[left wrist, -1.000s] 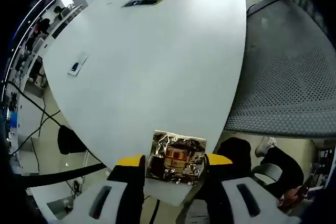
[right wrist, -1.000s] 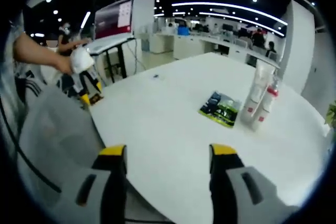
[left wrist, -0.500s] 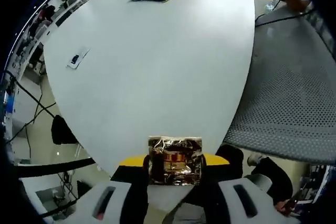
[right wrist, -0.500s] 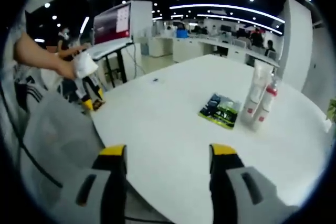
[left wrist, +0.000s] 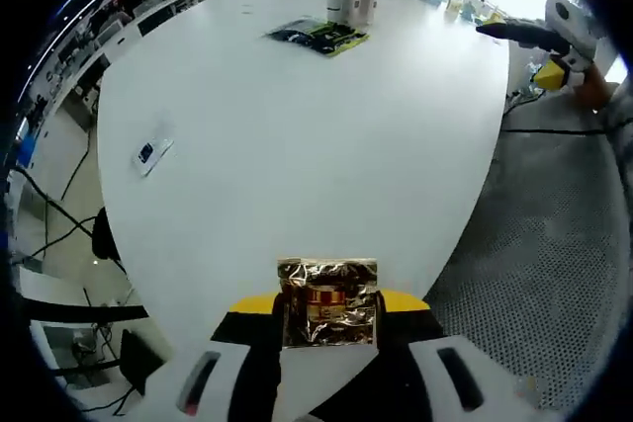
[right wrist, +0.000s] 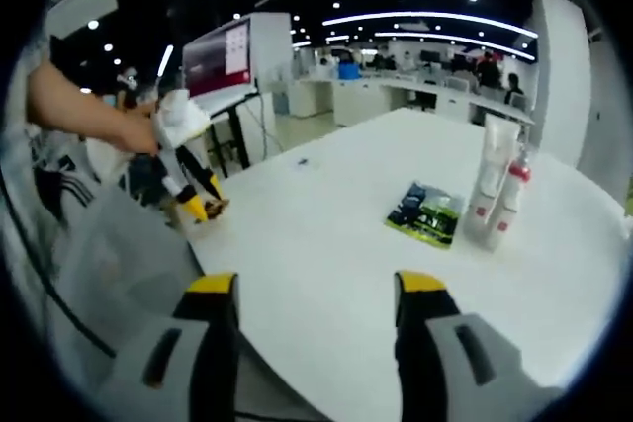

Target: Arrange the skincare products in the storage area until every visible bottle or jar stands upright without overlapping.

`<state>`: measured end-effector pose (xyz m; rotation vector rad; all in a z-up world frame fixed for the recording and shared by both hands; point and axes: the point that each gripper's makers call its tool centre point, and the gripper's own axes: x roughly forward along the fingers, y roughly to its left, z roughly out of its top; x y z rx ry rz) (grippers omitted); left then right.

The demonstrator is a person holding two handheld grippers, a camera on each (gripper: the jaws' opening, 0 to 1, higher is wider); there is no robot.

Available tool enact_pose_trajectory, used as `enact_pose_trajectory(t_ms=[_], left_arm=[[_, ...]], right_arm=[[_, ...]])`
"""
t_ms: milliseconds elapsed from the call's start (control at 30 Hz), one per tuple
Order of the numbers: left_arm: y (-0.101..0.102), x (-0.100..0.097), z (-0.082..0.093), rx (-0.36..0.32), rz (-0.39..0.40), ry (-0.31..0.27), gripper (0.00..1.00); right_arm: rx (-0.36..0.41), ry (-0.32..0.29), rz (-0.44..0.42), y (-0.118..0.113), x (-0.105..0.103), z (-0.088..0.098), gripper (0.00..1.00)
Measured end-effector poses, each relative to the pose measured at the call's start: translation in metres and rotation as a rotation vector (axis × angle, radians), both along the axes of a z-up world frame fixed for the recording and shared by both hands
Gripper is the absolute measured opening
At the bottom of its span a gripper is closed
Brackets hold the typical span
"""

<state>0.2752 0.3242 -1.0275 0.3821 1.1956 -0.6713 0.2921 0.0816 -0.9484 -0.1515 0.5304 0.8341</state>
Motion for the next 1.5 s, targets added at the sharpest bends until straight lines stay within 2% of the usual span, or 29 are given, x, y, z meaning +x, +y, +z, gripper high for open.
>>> enact_pose_trajectory(t_ms=[67,133,167,233,300,367,433,500,633,700,800,900,1000,1067,1200,1367,1400,1500], left_arm=[[-0.016,0.007,0.011,-0.035,0.029,-0.024,0.38],[-0.027,0.008,0.018,-0.039,0.035,-0.027,0.38],[-0.036,0.011,0.025,-0.044,0.04,-0.05,0.38],[-0.055,0.018,0.037,-0.095,0.062,-0.087,0.38],[-0.075,0.025,0.051,-0.149,0.097,-0.129,0.38],[-0.093,0.024,0.063,-0.178,0.113,-0.147,0.38],[-0.109,0.023,0.071,-0.206,0.107,-0.167,0.38],[-0.125,0.022,0.079,-0.237,0.108,-0.188,0.38],[-0.154,0.017,0.087,-0.267,0.086,-0.218,0.38],[-0.168,0.013,0.09,-0.287,0.085,-0.233,0.38],[-0.187,0.001,0.09,-0.284,0.05,-0.257,0.38],[-0.199,-0.006,0.09,-0.288,0.031,-0.273,0.38],[-0.21,-0.01,0.093,-0.305,-0.004,-0.29,0.38],[-0.216,-0.013,0.095,-0.305,-0.037,-0.292,0.38],[-0.223,-0.016,0.099,-0.272,-0.115,-0.313,0.38],[-0.235,-0.019,0.105,-0.255,-0.192,-0.33,0.38],[-0.237,-0.02,0.106,-0.249,-0.21,-0.341,0.38],[-0.241,-0.022,0.107,-0.241,-0.232,-0.342,0.38]], right_arm=[[0.032,0.002,0.003,0.001,0.0,0.004,0.61],[0.054,0.0,0.001,0.002,0.0,0.007,0.61],[0.072,0.002,0.0,0.003,0.0,0.01,0.62],[0.105,0.012,0.005,0.005,-0.001,0.013,0.62],[0.167,0.057,0.012,0.009,-0.005,0.015,0.62],[0.237,0.118,0.007,0.01,-0.008,0.019,0.6],[0.33,0.186,0.003,0.012,-0.01,0.024,0.53],[0.381,0.198,-0.018,0.007,-0.006,0.029,0.5],[0.465,0.282,-0.062,0.001,-0.004,0.03,0.51],[0.53,0.306,-0.077,-0.001,-0.001,0.036,0.5],[0.537,0.297,-0.07,-0.003,-0.002,0.038,0.47],[0.535,0.328,-0.056,0.0,-0.006,0.035,0.46],[0.568,0.383,-0.059,0.003,-0.007,0.032,0.41],[0.56,0.439,-0.046,0.006,-0.011,0.026,0.36],[0.579,0.468,-0.025,0.01,-0.015,0.028,0.2],[0.587,0.547,-0.035,0.012,-0.017,0.019,0.16],[0.597,0.588,-0.04,0.011,-0.02,0.017,0.14],[0.621,0.612,-0.023,0.013,-0.023,0.021,0.06]])
